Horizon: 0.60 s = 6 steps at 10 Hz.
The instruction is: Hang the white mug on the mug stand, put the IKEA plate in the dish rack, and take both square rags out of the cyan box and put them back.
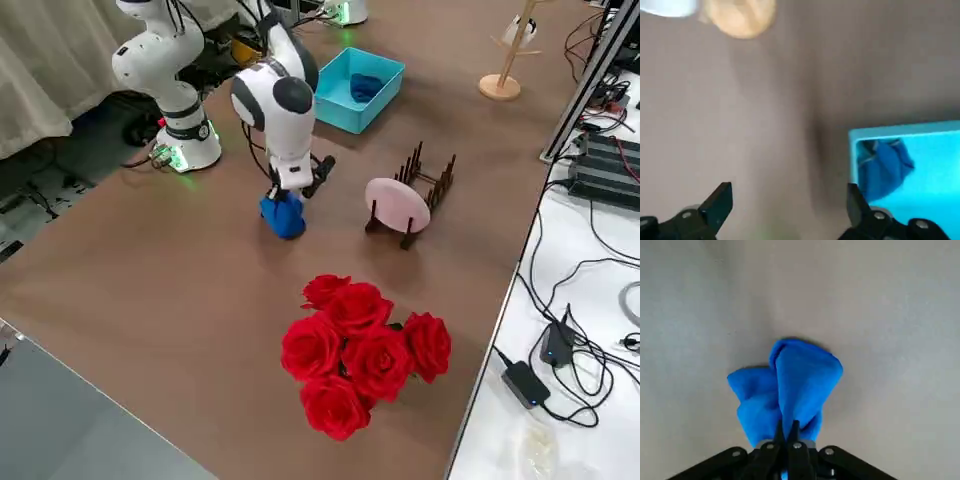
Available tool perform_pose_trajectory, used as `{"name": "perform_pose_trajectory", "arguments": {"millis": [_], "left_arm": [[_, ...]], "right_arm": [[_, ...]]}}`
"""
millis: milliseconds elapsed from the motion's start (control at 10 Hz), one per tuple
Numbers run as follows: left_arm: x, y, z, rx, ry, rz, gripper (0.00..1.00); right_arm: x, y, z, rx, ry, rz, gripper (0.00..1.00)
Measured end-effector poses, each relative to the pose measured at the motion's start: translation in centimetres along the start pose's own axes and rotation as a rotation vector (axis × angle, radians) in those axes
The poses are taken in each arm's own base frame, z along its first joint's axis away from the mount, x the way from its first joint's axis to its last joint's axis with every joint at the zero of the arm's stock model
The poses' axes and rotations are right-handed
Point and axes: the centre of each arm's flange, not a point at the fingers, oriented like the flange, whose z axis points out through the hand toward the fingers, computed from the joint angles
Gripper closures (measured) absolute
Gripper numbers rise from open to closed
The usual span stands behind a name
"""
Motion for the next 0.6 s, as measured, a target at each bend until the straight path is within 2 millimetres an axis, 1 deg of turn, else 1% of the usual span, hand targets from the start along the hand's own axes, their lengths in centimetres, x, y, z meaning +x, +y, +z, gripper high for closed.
{"name": "perform_pose_trajectory", "arguments": {"millis": [100, 200, 300, 400, 500, 600], "left_arm": [[0.8, -3.1, -1.9, -0.017, 0.015, -0.019, 0.00], [1.5, -6.7, -3.6, -0.048, 0.034, -0.034, 0.00], [1.8, -10.5, -5.3, -0.066, 0.061, -0.051, 0.00], [1.7, -14.0, -7.3, -0.073, 0.097, -0.064, 0.00], [1.3, -17.5, -9.2, -0.080, 0.128, -0.067, 0.00], [0.6, -21.1, -11.0, -0.081, 0.134, -0.059, 0.00]], "right_arm": [[0.5, -1.0, 1.3, -0.012, 0.017, -0.012, 0.97], [1.3, -3.4, 2.4, -0.017, 0.027, -0.008, 0.97], [2.3, -6.9, 3.0, -0.023, 0.037, 0.016, 0.97], [3.0, -11.0, 3.4, -0.025, 0.047, 0.047, 0.97], [3.2, -15.2, 3.7, -0.031, 0.049, 0.081, 0.97], [3.1, -18.8, 4.0, -0.038, 0.052, 0.110, 0.97]]}}
